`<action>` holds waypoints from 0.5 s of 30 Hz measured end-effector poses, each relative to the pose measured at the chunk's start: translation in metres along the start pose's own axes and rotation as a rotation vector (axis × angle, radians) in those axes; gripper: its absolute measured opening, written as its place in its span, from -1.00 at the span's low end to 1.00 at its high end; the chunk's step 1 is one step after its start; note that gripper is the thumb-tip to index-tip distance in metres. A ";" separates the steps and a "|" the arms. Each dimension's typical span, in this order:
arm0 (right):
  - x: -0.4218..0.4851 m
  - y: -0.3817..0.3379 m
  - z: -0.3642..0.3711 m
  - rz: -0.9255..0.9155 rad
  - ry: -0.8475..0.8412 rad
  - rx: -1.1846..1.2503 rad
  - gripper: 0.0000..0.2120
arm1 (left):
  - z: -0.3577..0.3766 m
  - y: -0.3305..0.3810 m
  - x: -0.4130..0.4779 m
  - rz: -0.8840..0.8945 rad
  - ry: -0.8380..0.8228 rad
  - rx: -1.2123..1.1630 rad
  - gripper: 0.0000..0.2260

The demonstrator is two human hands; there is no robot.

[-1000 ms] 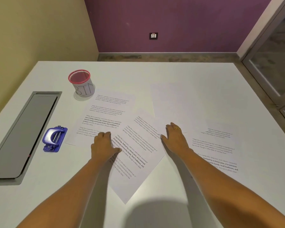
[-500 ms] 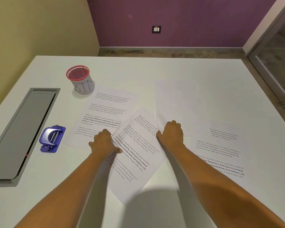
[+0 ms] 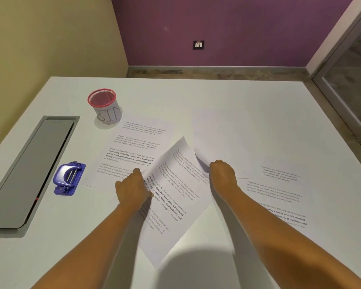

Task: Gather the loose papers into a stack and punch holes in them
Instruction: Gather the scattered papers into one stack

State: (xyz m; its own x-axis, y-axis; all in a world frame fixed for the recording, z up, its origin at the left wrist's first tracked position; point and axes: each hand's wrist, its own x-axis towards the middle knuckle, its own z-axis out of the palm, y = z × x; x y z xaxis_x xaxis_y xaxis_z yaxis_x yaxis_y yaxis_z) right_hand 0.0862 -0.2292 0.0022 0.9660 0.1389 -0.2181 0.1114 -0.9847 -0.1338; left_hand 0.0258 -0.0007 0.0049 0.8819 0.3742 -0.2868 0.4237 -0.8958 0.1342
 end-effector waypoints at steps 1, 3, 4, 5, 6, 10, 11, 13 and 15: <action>-0.003 0.002 -0.002 -0.003 -0.009 0.015 -0.63 | 0.000 -0.001 -0.003 0.001 0.030 -0.003 -0.57; -0.010 0.006 -0.007 -0.021 -0.007 0.058 -0.59 | -0.001 -0.003 -0.009 -0.017 0.064 -0.042 -0.67; -0.014 0.008 -0.008 -0.025 0.000 0.072 -0.61 | -0.003 -0.005 -0.011 -0.034 0.051 -0.069 -0.70; -0.017 0.010 -0.009 -0.026 0.006 0.093 -0.63 | -0.004 -0.008 -0.014 -0.048 0.021 -0.099 -0.70; -0.020 0.011 -0.011 -0.023 0.010 0.109 -0.65 | -0.006 -0.010 -0.015 -0.060 -0.022 -0.143 -0.70; -0.034 0.012 -0.018 -0.010 0.037 0.148 -0.78 | -0.010 -0.021 -0.024 -0.058 -0.187 -0.471 -0.77; -0.039 0.011 -0.021 -0.013 0.055 0.146 -0.79 | -0.010 -0.024 -0.028 -0.068 -0.216 -0.600 -0.81; -0.047 0.011 -0.026 -0.038 0.094 0.135 -0.72 | -0.009 -0.031 -0.038 -0.093 -0.247 -0.810 -0.81; -0.056 0.010 -0.031 -0.071 0.123 0.115 -0.63 | -0.007 -0.037 -0.048 -0.115 -0.255 -0.963 -0.74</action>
State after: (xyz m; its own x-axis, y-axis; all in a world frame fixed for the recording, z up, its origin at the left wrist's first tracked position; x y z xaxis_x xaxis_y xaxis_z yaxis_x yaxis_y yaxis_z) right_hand 0.0401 -0.2505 0.0432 0.9787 0.1867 -0.0855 0.1595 -0.9534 -0.2563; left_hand -0.0303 0.0160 0.0208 0.8023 0.2821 -0.5261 0.5898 -0.2391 0.7713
